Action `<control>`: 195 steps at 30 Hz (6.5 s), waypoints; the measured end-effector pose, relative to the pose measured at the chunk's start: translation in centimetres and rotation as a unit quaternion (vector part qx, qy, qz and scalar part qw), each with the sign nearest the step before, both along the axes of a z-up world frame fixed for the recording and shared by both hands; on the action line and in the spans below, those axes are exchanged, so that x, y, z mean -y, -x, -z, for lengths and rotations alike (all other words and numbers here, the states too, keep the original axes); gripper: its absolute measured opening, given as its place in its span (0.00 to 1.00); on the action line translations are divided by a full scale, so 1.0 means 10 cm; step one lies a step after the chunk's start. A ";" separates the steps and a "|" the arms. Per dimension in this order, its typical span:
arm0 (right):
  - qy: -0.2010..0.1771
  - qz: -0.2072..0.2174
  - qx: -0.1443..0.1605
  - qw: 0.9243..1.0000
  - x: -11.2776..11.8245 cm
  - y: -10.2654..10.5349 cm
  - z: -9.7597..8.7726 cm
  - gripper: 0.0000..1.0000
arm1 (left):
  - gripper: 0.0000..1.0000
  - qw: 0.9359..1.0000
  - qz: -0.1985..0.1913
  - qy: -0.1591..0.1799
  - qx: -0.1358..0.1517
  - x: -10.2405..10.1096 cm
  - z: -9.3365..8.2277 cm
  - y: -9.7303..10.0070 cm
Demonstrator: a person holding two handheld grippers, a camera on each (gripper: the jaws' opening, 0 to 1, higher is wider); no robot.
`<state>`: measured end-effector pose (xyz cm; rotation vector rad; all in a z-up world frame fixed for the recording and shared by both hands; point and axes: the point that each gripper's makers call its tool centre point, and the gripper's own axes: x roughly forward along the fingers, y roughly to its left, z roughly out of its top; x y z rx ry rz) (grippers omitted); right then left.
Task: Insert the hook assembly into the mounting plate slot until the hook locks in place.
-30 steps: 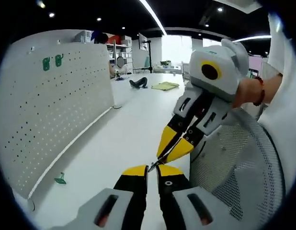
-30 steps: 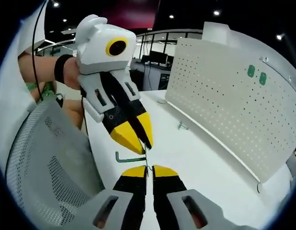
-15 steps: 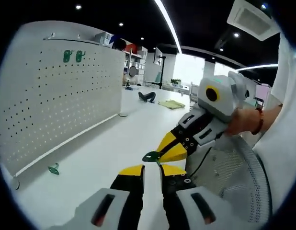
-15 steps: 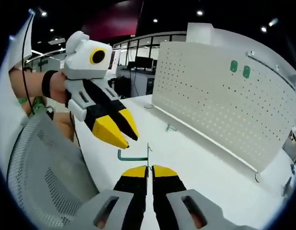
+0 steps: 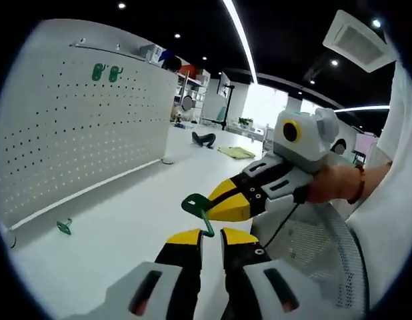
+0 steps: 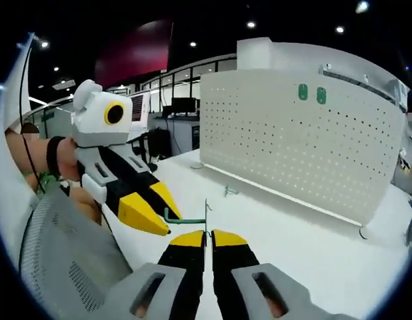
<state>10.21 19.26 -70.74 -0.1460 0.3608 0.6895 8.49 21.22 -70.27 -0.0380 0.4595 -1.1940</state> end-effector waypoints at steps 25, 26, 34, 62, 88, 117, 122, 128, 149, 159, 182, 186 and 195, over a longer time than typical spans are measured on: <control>-0.061 0.041 0.029 0.997 0.01 -0.06 -0.14 0.02 | 0.04 0.975 -0.105 0.147 -0.127 0.08 -0.16 -0.19; -0.065 0.040 0.029 0.997 0.01 -0.06 -0.15 0.02 | 0.04 0.975 -0.106 0.151 -0.127 0.07 -0.17 -0.19; -0.078 0.041 0.028 0.996 0.00 -0.10 -0.17 0.03 | 0.03 0.981 -0.103 0.142 -0.080 0.07 -0.22 -0.22; -0.101 0.050 0.018 0.993 0.08 -0.04 -0.16 0.22 | 0.03 0.981 -0.165 0.078 0.070 -0.10 -0.62 -0.87; -0.116 0.061 0.079 0.988 0.10 -0.33 -0.62 0.13 | 0.03 0.981 -0.151 0.088 0.086 0.03 -0.86 -0.83; -0.092 0.053 0.114 0.988 0.06 -0.47 -0.72 0.00 | 0.04 0.987 -0.132 0.088 0.038 0.12 -0.70 -0.61; -0.088 0.060 0.122 0.987 0.07 -0.47 -0.73 0.00 | 0.04 0.987 -0.129 0.085 0.032 0.11 -0.68 -0.61; -0.086 0.061 0.121 0.987 0.09 -0.46 -0.70 0.00 | 0.03 0.988 -0.130 0.079 0.024 0.12 -0.63 -0.59; -0.101 0.071 0.095 0.988 0.16 -0.45 -0.66 0.10 | 0.02 0.979 -0.180 0.080 0.045 -0.01 -0.74 -0.88; -0.105 0.075 0.077 0.989 0.19 -0.35 -0.58 0.15 | 0.02 0.973 -0.209 0.065 0.079 -0.06 -0.86 -1.14; -0.126 0.085 0.072 0.986 0.31 -0.12 -0.53 0.28 | 0.02 0.945 -0.305 0.016 0.117 -0.15 -0.96 -1.67; -0.124 0.079 0.070 0.987 0.33 -0.10 -0.51 0.28 | 0.02 0.939 -0.321 0.013 0.123 -0.17 -1.00 -1.73; -0.127 0.080 0.063 0.987 0.46 -0.08 -0.49 0.28 | 0.02 0.927 -0.351 0.008 0.131 -0.16 -1.11 -1.88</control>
